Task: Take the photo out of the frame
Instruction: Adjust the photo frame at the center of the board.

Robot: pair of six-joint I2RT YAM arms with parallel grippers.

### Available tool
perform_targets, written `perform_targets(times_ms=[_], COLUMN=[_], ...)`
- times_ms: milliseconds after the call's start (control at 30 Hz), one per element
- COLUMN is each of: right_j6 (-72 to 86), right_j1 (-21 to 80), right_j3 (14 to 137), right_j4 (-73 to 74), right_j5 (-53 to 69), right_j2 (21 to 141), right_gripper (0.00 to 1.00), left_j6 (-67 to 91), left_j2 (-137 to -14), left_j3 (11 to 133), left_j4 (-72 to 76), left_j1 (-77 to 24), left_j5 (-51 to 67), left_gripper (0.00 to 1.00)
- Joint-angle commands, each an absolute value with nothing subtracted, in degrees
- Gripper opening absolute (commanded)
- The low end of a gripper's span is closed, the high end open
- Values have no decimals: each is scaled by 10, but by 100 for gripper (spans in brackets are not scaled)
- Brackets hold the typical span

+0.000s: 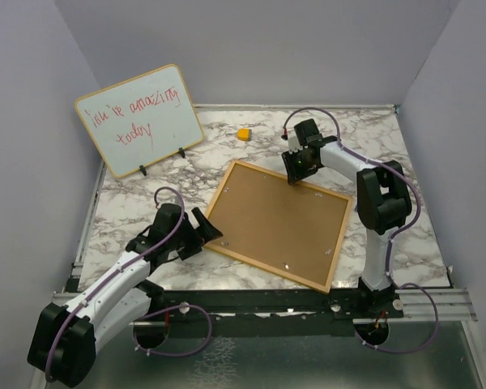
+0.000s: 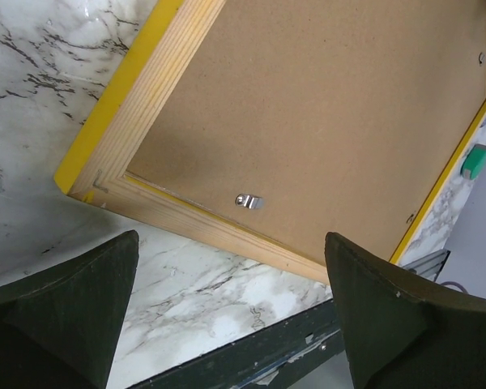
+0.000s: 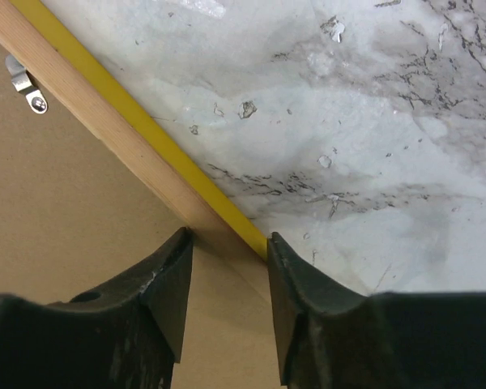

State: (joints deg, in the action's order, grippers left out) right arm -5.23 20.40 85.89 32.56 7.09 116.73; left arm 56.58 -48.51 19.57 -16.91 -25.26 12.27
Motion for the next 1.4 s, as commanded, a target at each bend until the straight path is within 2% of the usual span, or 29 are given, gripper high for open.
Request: perform_targets(times_ms=[0, 133, 233, 300, 333, 567, 800, 1033, 1267, 1367], right_j6=[-41, -10, 21, 44, 55, 120, 198, 302, 425, 463], right_j1=[206, 206, 206, 206, 206, 206, 206, 205, 205, 205], right_j3=[851, 806, 784, 776, 770, 710, 626, 591, 553, 500], right_j4=[330, 292, 274, 272, 270, 271, 262, 298, 293, 238], right_j5=[78, 85, 68, 49, 36, -29, -30, -132, -121, -107], right_j2=[1188, 1159, 1140, 1133, 1128, 1081, 1008, 976, 935, 896], right_gripper=[38, 34, 20, 2, 1, 1, 1, 1, 1, 1], left_j6=[564, 556, 552, 548, 547, 558, 553, 537, 516, 497], left_j2=[-471, -469, -468, -466, -464, -441, -445, -469, -483, -494], left_j3=[187, 199, 205, 211, 213, 208, 216, 232, 244, 257], left_j4=[-176, -188, -193, -204, -210, -216, -216, -216, -216, -217], left_j1=[-256, -256, -256, -256, -256, -256, -256, -256, -256, -256], left_j5=[132, 129, 132, 124, 118, 102, 100, 95, 97, 93], left_gripper=[95, 95, 95, 95, 94, 94, 95, 96, 99, 99])
